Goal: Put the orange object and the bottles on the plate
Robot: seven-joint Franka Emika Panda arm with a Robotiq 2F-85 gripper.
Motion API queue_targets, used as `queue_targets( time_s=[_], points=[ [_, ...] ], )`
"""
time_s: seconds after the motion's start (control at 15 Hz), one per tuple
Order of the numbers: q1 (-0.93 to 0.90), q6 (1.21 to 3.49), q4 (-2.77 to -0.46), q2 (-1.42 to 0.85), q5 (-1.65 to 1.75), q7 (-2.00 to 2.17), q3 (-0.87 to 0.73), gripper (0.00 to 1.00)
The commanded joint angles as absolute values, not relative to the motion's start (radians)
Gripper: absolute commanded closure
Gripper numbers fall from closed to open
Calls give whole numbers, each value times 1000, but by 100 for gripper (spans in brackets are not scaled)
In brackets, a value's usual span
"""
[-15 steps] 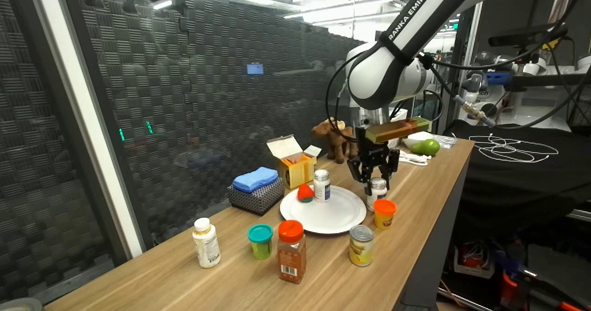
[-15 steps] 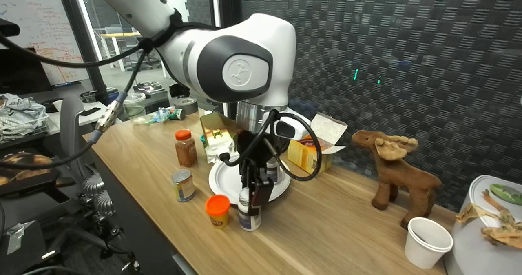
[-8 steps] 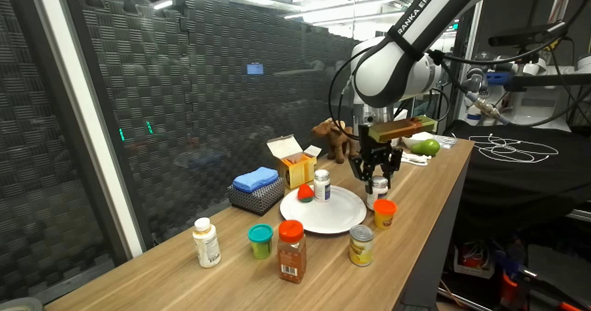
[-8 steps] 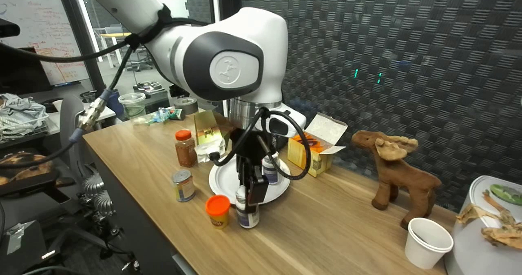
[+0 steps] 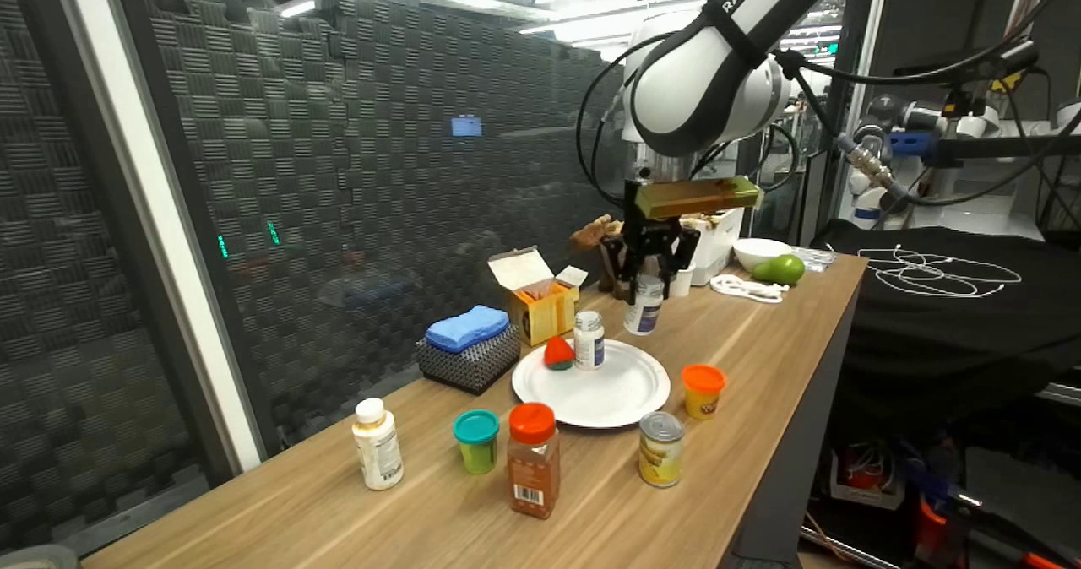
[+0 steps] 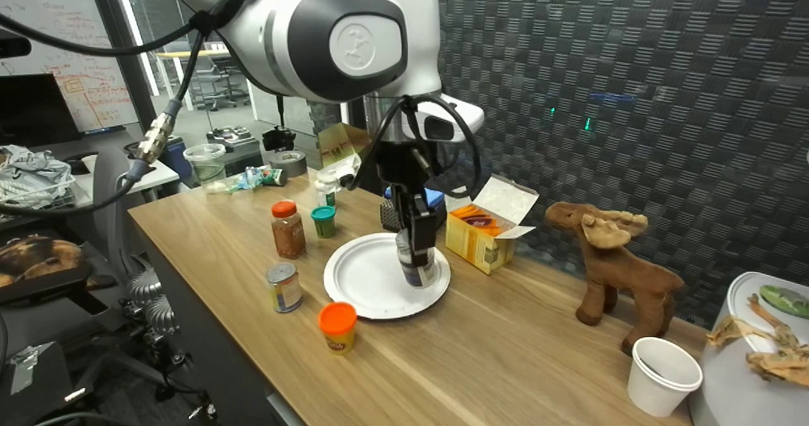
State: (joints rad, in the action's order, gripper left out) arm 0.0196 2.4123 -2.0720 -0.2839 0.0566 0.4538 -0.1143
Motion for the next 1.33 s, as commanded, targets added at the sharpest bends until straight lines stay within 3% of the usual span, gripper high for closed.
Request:
queue_targets(
  time_s=[0.0,0.33,1.27],
  points=[
    [-16,2338,-1941,-354,84,485,-118,73],
    [-35,2231,-1829,-441,85,469,-121,73],
    [0,2207,-1818,-508,67,269,-98,73]
  ],
)
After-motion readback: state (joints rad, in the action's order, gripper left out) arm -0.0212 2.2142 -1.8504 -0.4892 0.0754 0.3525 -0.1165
